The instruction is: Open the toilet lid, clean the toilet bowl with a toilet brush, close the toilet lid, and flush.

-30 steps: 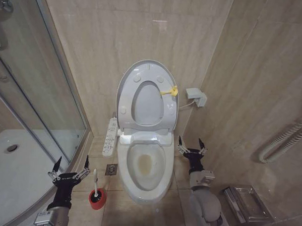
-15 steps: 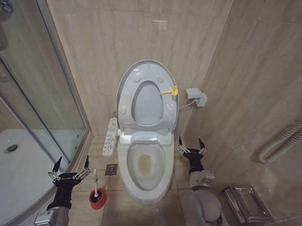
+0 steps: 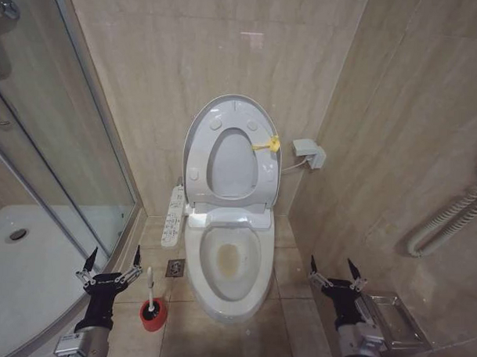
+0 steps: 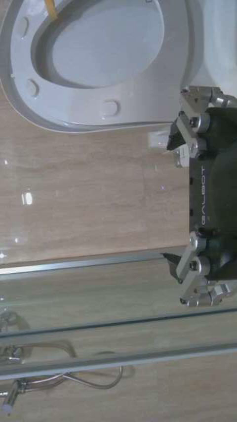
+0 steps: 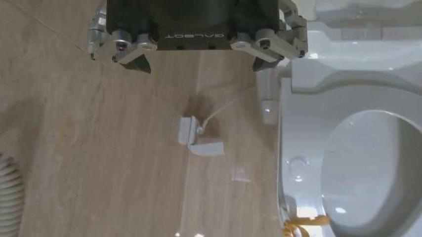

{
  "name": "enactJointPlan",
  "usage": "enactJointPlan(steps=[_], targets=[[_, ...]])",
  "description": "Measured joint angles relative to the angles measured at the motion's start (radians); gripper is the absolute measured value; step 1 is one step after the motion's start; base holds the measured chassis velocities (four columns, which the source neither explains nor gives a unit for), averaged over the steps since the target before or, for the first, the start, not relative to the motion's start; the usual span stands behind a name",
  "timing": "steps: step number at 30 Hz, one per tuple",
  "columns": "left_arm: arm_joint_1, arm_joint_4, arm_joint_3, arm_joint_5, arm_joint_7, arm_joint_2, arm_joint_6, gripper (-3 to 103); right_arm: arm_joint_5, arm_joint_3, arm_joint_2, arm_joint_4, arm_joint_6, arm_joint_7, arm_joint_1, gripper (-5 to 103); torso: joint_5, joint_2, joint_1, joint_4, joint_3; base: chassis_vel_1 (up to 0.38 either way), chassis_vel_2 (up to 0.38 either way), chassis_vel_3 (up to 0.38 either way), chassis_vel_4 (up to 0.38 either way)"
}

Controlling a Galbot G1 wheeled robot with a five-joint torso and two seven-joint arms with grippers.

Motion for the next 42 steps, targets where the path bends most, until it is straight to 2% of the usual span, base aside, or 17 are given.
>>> enactJointPlan(steps=[7,12,18,32,42], targets=[[0.0,0.0,0.0,0.0,0.0,0.0,0.0,100,0.001,-0.012,0.003,-0.019,0.027,-0.016,0.021,100,-0.0003,0.0,0.0,-0.0003,0.0,0.0,0.0,0.0,0.0],[0.0,0.0,0.0,0.0,0.0,0.0,0.0,100,0.001,-0.033,0.029,-0.073,0.037,-0.026,0.118,100,-0.0001,0.0,0.0,-0.0002,0.0,0.0,0.0,0.0,0.0],[0.0,0.0,0.0,0.0,0.0,0.0,0.0,100,0.047,-0.025,0.024,-0.126,0.021,-0.026,0.214,100,-0.0002,0.0,0.0,-0.0005,0.0,0.0,0.0,0.0,0.0],[0.0,0.0,0.0,0.0,0.0,0.0,0.0,100,0.099,-0.054,-0.101,-0.372,-0.015,-0.035,0.575,100,0.0,0.0,0.0,-0.0001,0.0,0.0,0.0,0.0,0.0],[0.0,0.0,0.0,0.0,0.0,0.0,0.0,100,0.112,-0.081,-0.121,-0.489,-0.007,-0.024,0.713,100,0.0,0.0,0.0,-0.0004,0.0,0.0,0.0,0.0,0.0]])
